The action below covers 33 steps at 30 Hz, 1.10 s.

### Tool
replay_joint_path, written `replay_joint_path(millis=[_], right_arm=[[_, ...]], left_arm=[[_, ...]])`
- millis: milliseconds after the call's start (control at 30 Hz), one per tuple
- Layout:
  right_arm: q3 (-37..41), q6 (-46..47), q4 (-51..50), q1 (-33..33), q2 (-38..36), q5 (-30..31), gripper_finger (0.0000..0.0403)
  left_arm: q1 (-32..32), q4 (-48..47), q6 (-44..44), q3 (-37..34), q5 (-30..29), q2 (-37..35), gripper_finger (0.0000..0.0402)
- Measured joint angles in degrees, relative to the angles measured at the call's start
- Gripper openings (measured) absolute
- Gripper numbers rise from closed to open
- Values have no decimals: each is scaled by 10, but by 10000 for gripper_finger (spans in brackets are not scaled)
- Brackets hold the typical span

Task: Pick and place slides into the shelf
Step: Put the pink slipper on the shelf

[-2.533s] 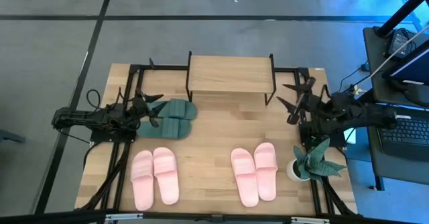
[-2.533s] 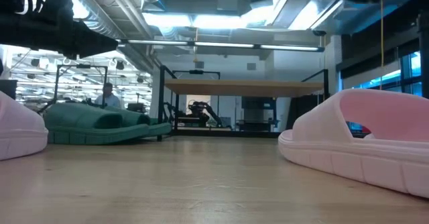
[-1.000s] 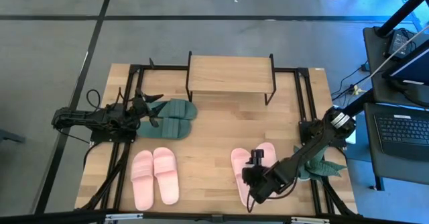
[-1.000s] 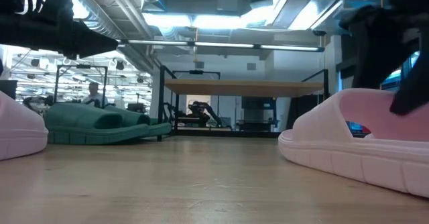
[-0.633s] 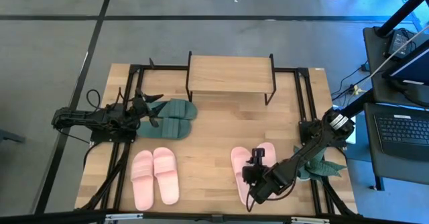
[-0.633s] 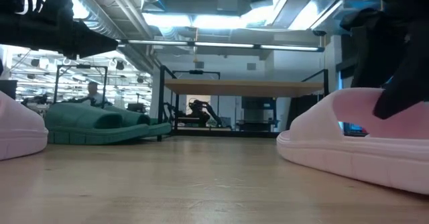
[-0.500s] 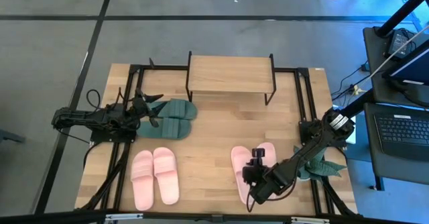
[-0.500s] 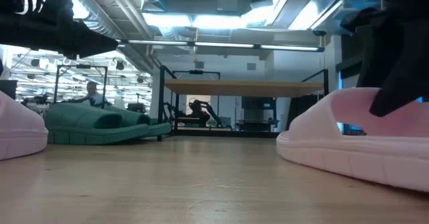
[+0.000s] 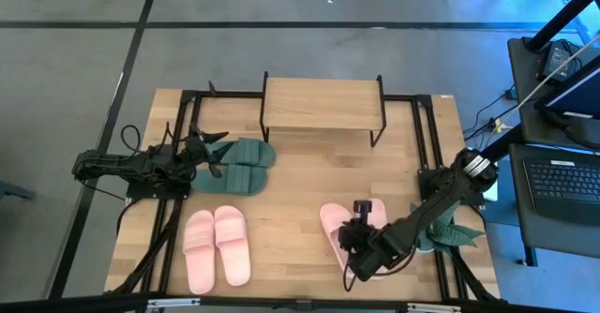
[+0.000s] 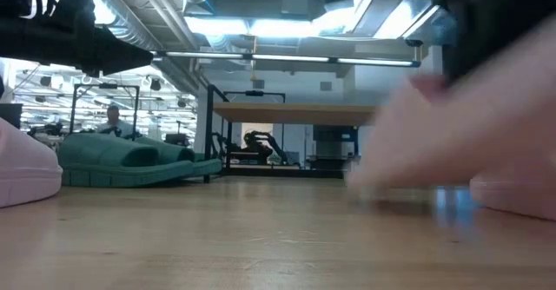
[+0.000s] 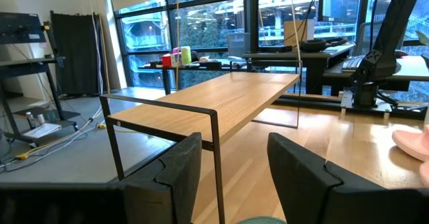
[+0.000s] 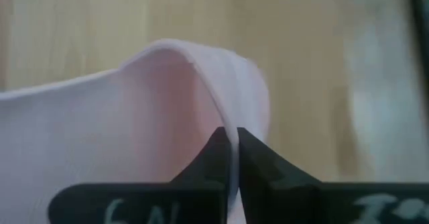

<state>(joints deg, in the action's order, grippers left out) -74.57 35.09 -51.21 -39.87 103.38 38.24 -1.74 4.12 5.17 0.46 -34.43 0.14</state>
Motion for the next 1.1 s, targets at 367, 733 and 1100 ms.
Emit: replay_joint_path(millis=[367, 733, 1100], right_arm=[[-168, -220, -98, 120, -117, 129, 14], [-205, -434, -61, 399, -209, 106, 14], [-89, -584, 168, 584, -199, -10, 14]], left_arm=[[0, 0, 0, 0, 0, 0, 164], [0, 0, 0, 0, 0, 0, 164], [0, 0, 27, 0, -12, 0, 164]])
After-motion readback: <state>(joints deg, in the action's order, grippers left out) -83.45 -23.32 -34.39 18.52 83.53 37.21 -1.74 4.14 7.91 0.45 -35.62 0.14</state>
